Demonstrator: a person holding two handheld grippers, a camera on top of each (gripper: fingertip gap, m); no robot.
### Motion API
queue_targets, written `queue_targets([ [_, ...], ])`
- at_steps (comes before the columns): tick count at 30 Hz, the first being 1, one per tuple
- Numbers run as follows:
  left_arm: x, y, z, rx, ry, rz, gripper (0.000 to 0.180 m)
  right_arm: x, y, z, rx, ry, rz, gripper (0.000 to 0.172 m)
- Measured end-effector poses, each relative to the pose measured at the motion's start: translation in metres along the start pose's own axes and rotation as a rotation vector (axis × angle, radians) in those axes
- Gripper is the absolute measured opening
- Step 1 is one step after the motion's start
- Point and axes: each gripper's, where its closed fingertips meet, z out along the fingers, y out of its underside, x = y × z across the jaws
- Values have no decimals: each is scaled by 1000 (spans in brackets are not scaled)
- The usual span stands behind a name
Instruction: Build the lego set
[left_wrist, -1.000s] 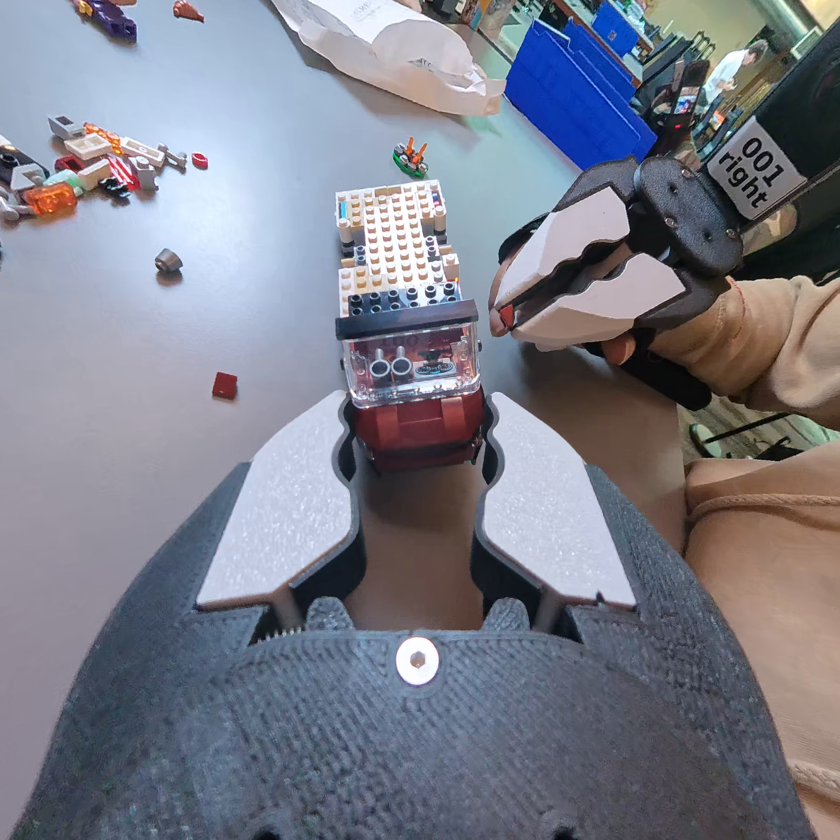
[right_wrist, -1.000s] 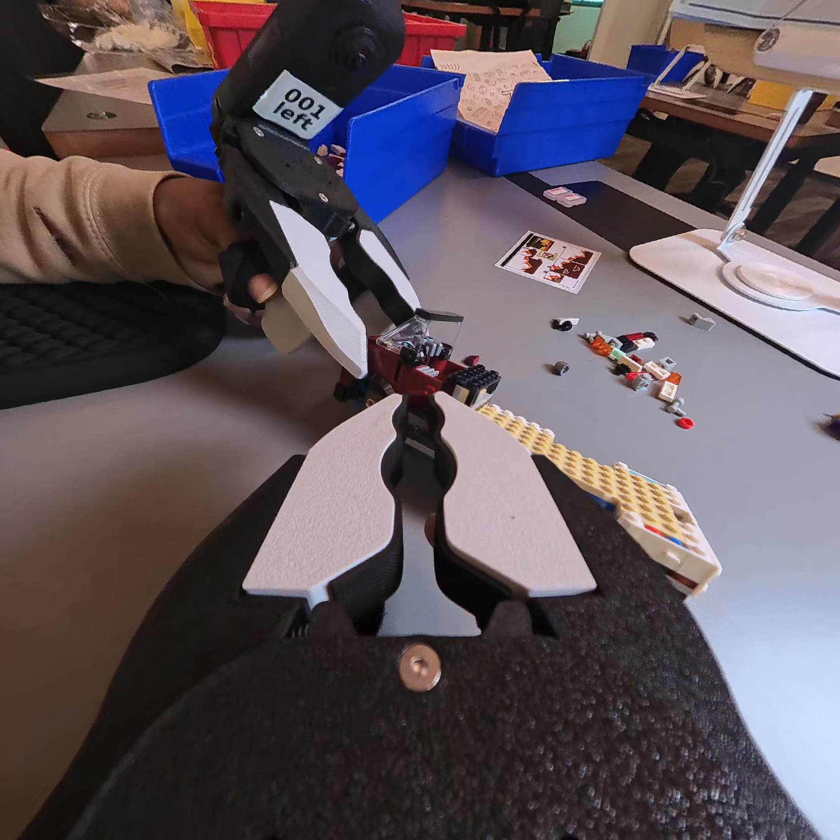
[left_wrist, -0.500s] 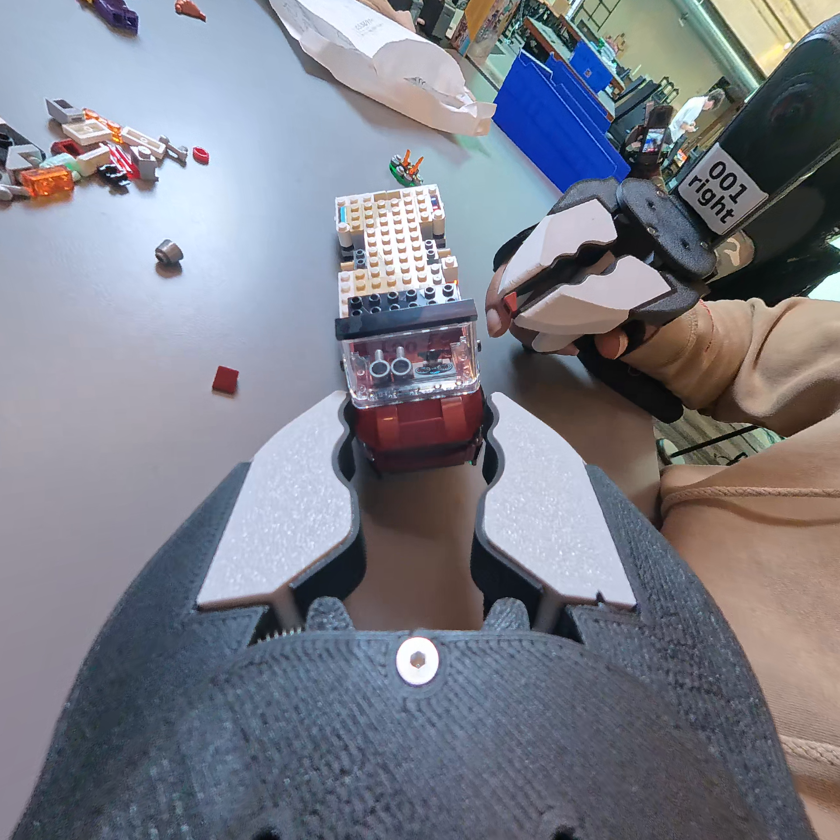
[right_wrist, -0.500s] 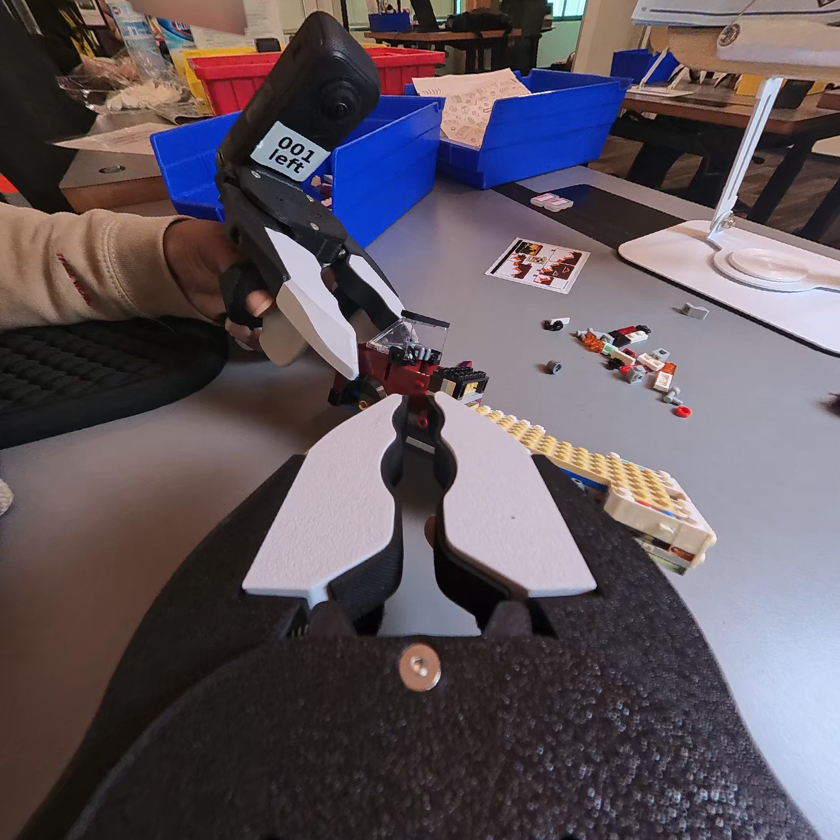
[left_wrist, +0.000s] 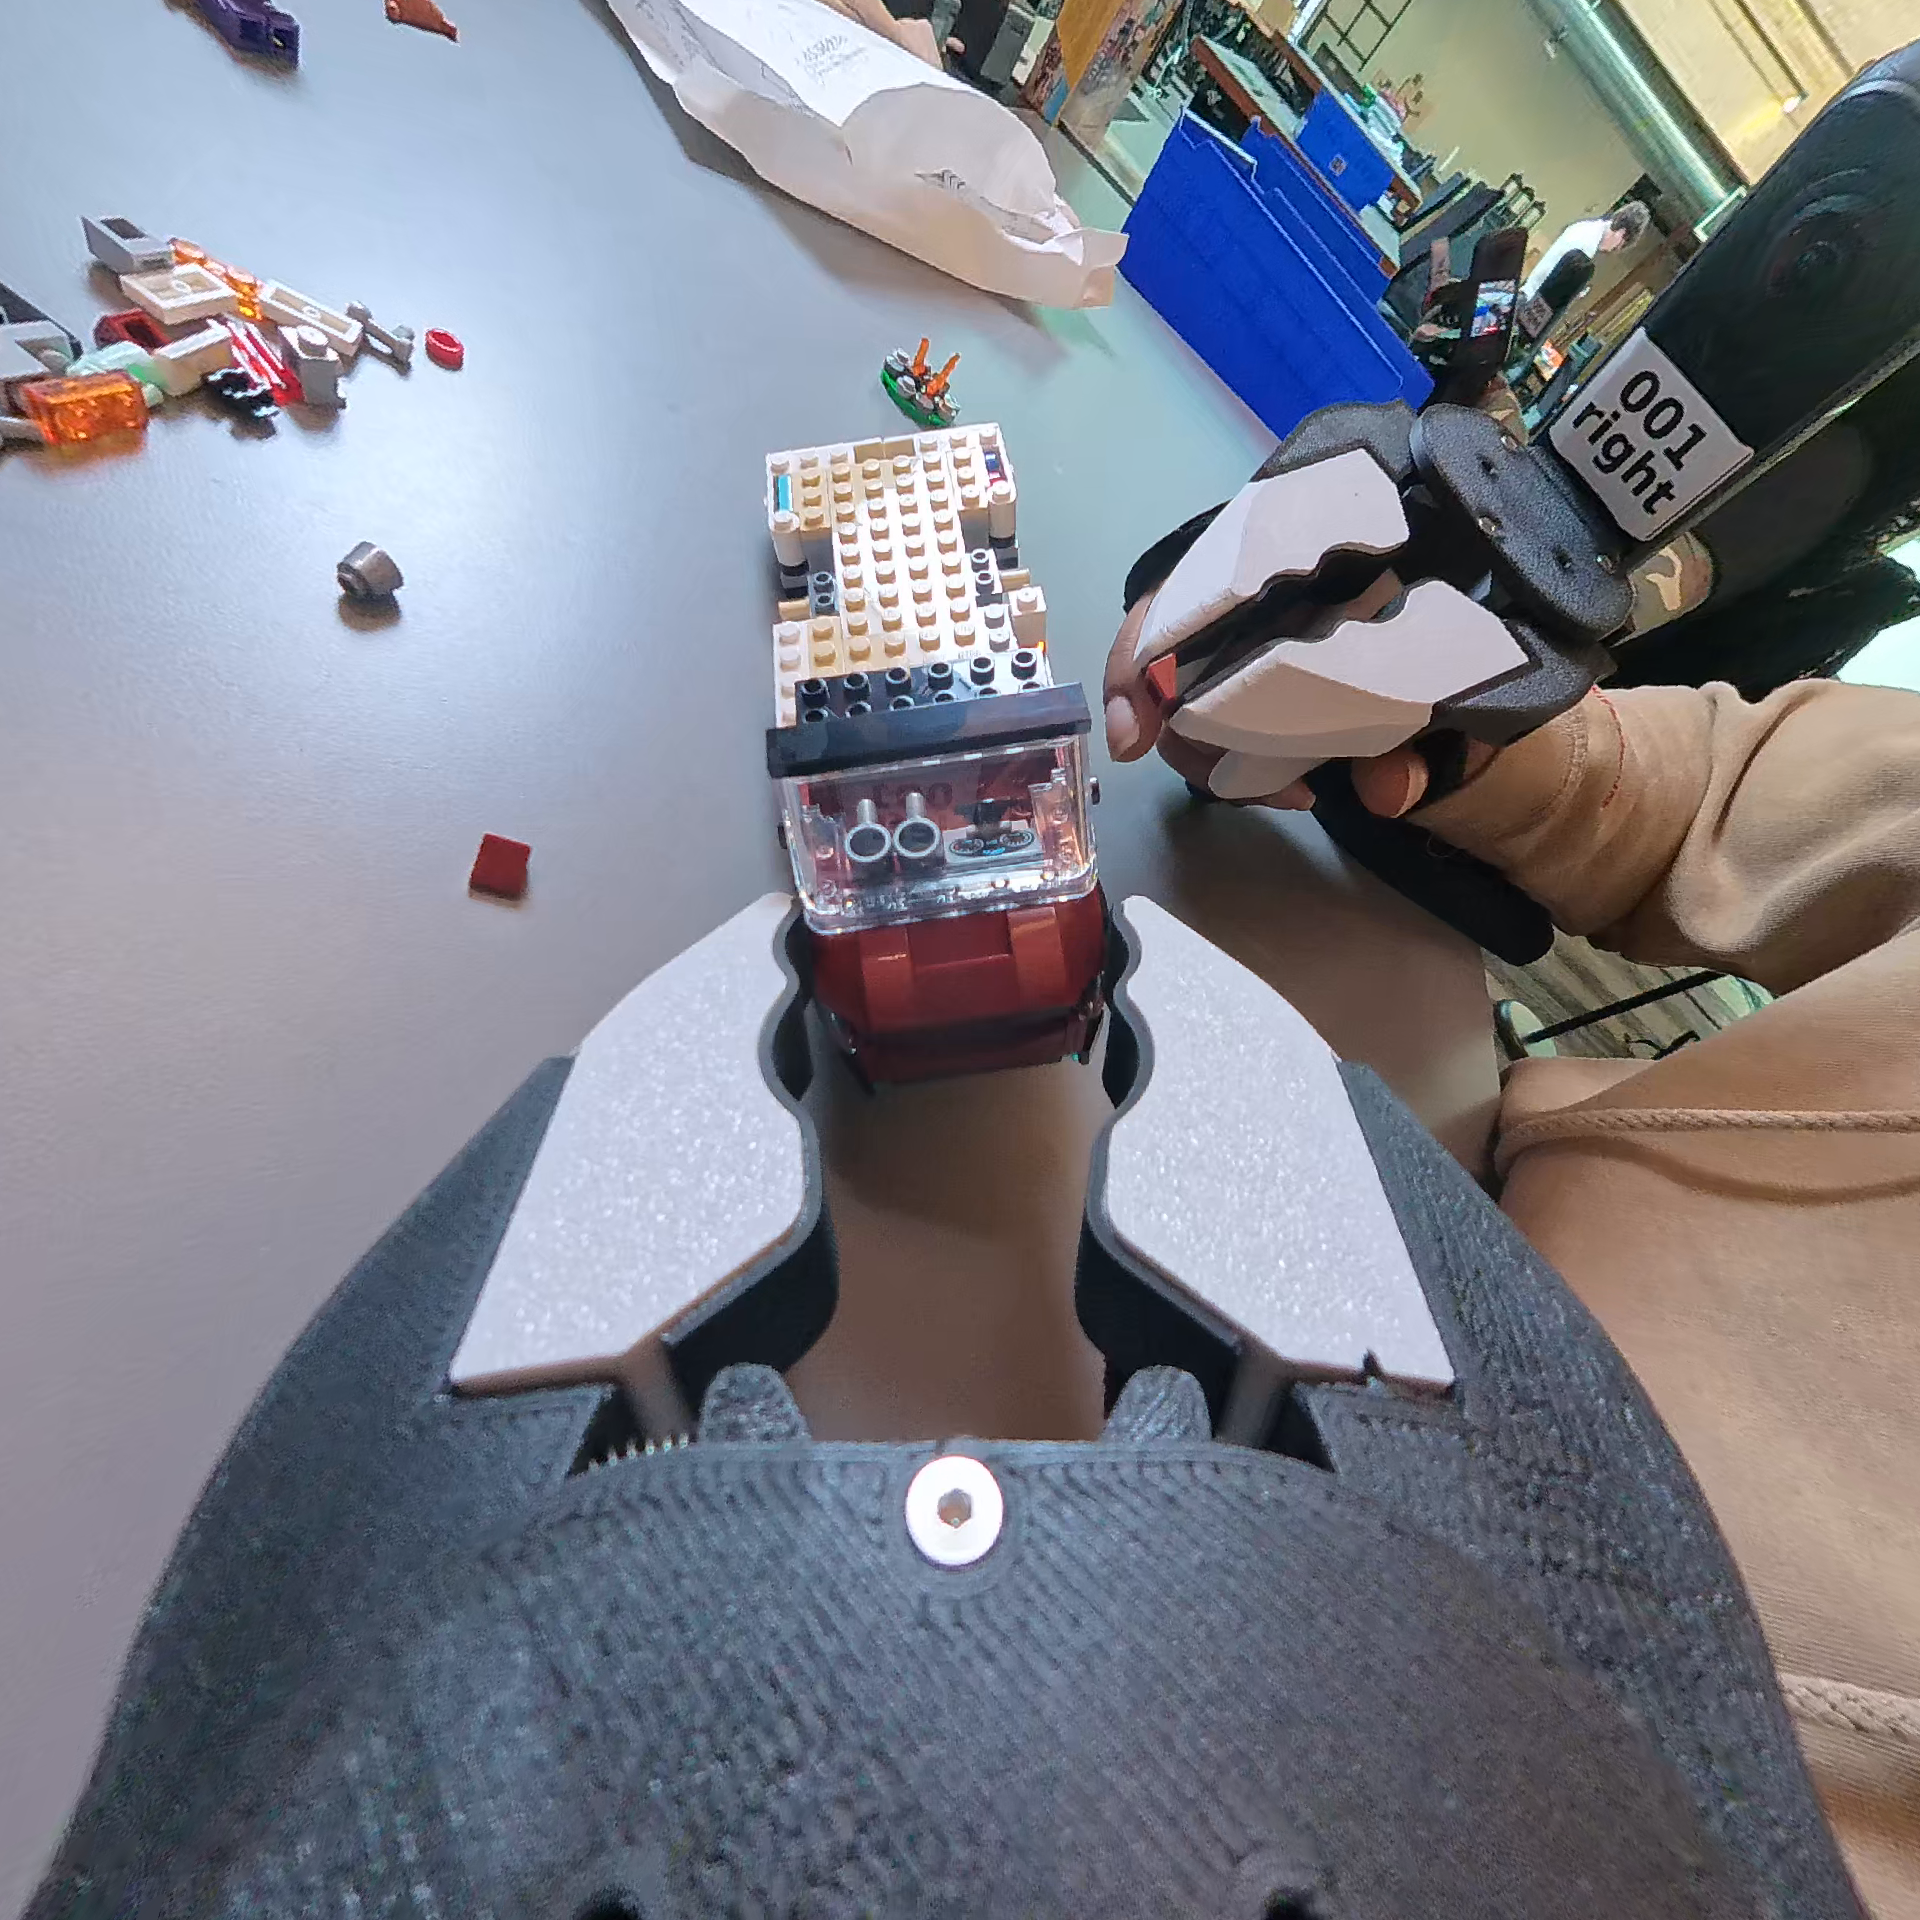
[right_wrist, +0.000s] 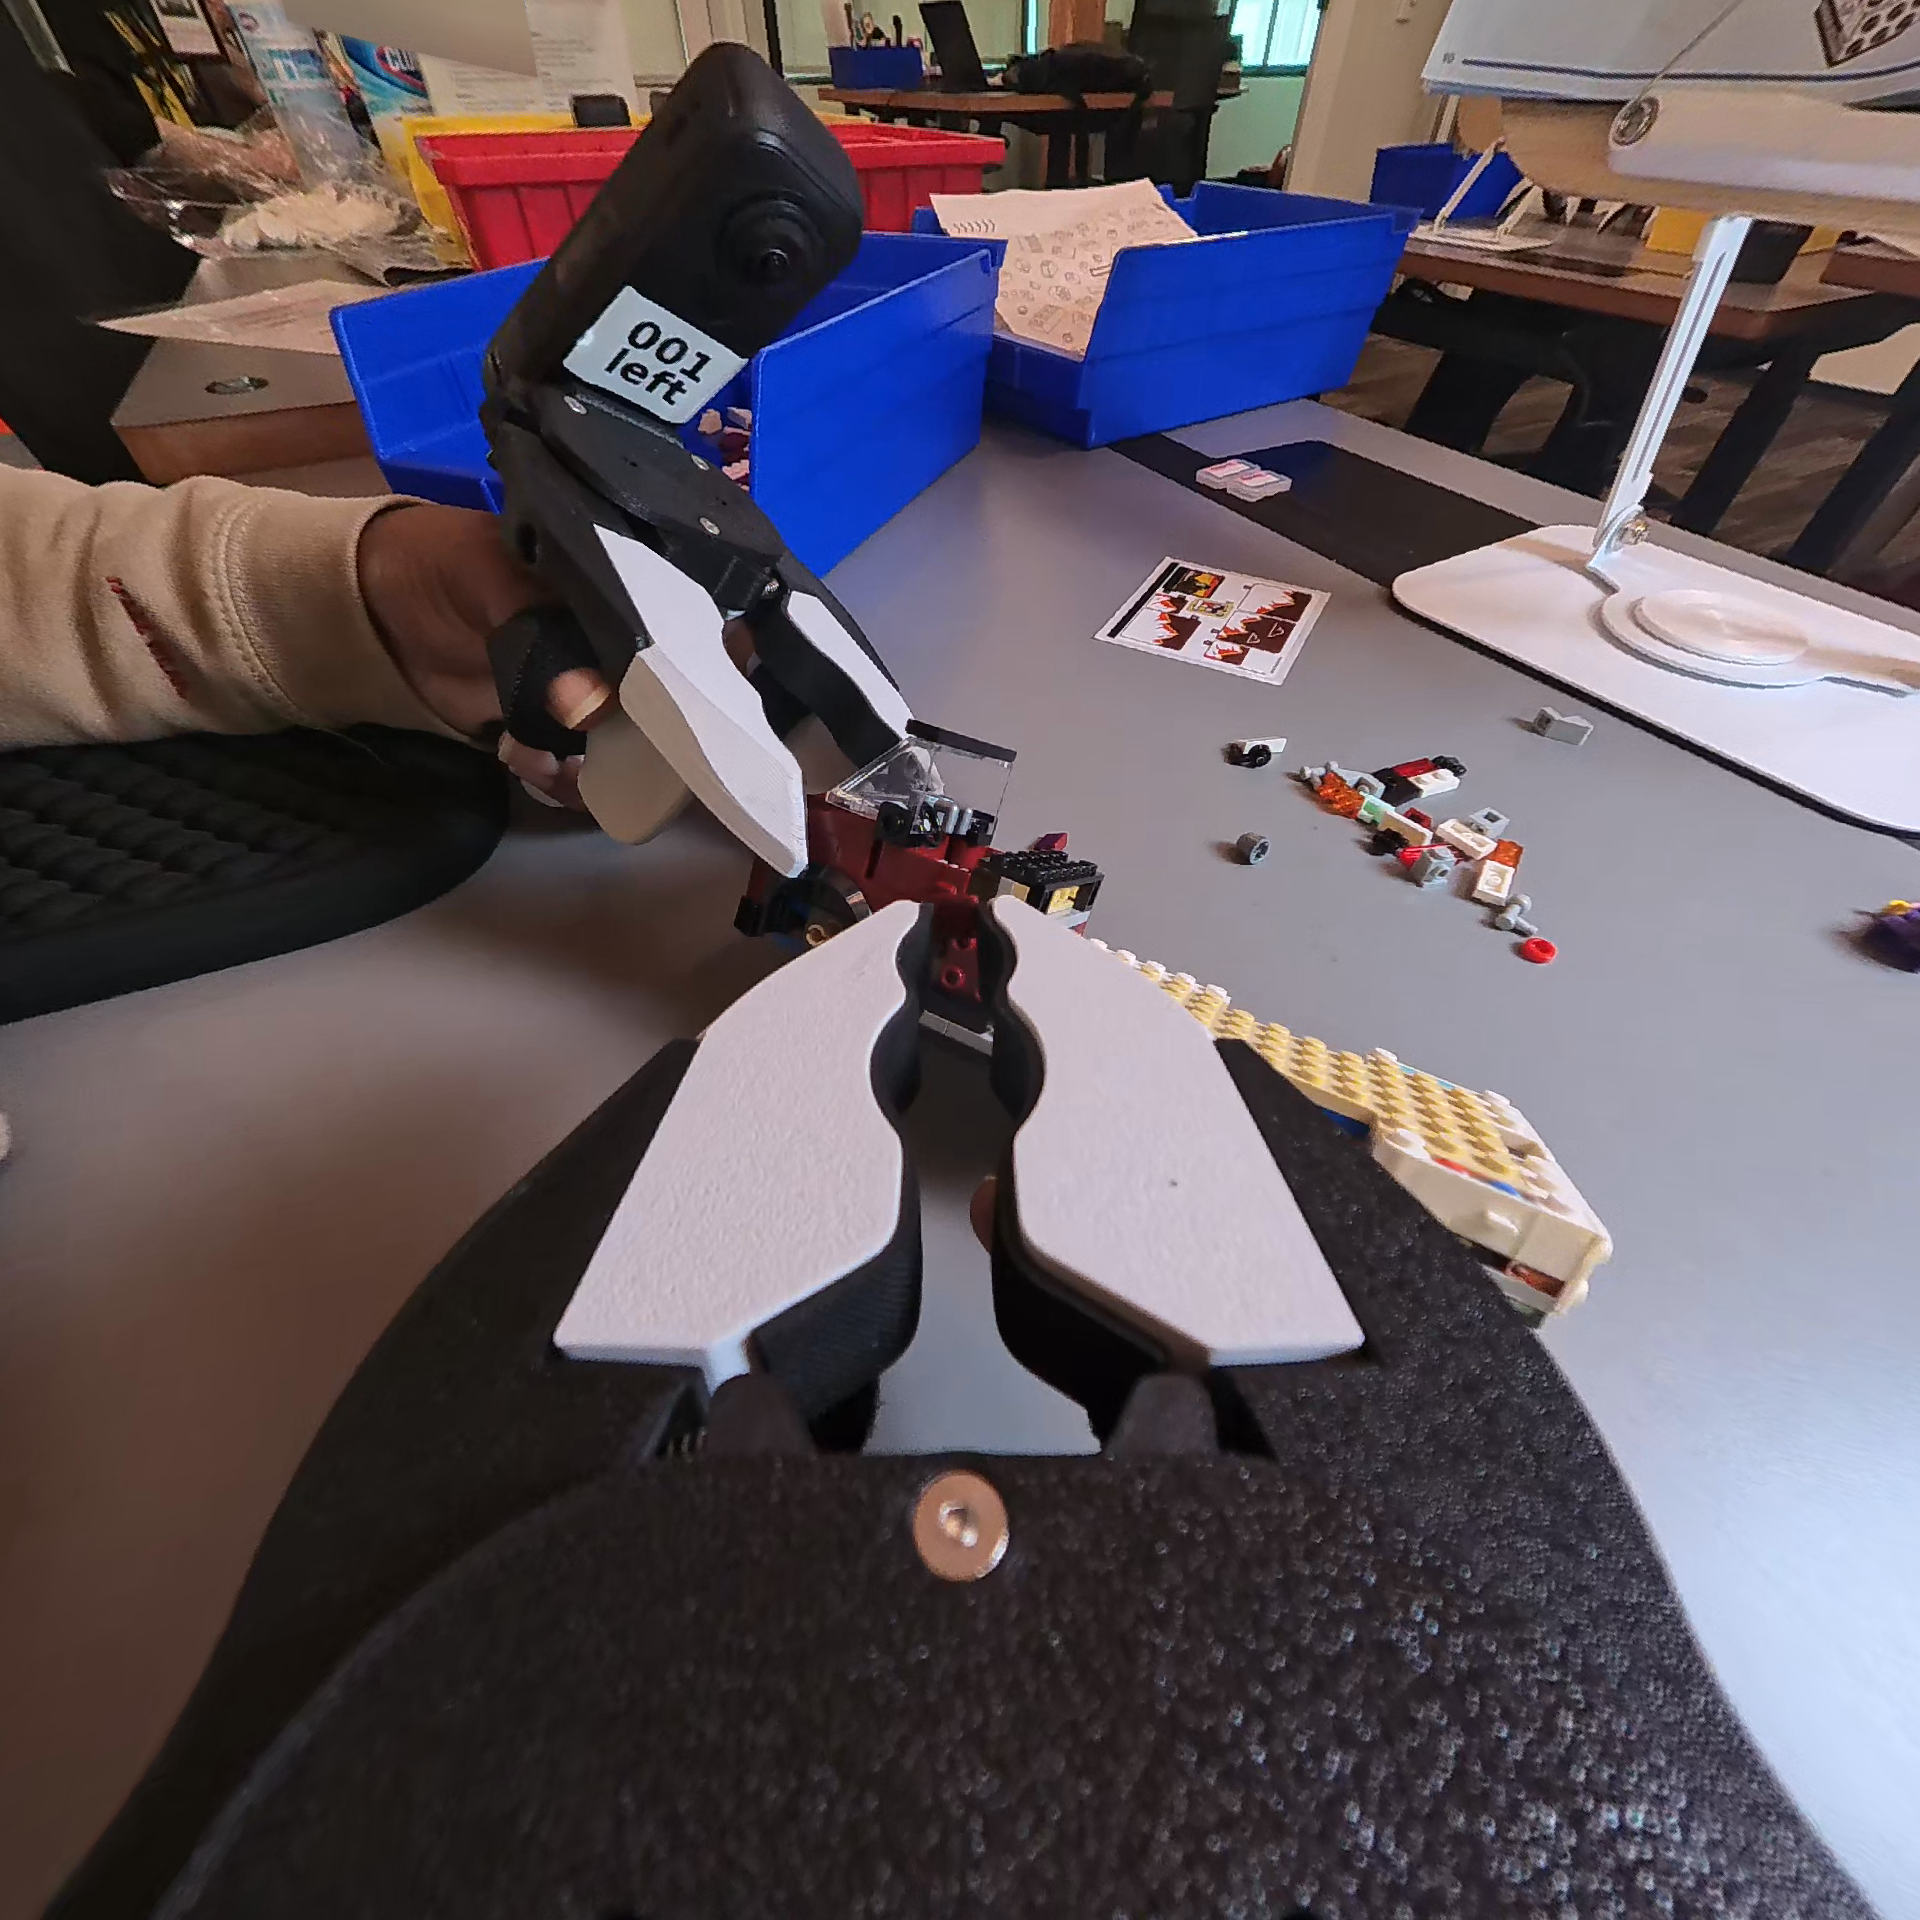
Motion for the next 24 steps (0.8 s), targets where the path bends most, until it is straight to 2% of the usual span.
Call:
queue_targets([
  [24, -2, -1, 0, 8, 12, -9, 54, 2, 1, 1, -7, -13, 3, 8],
])
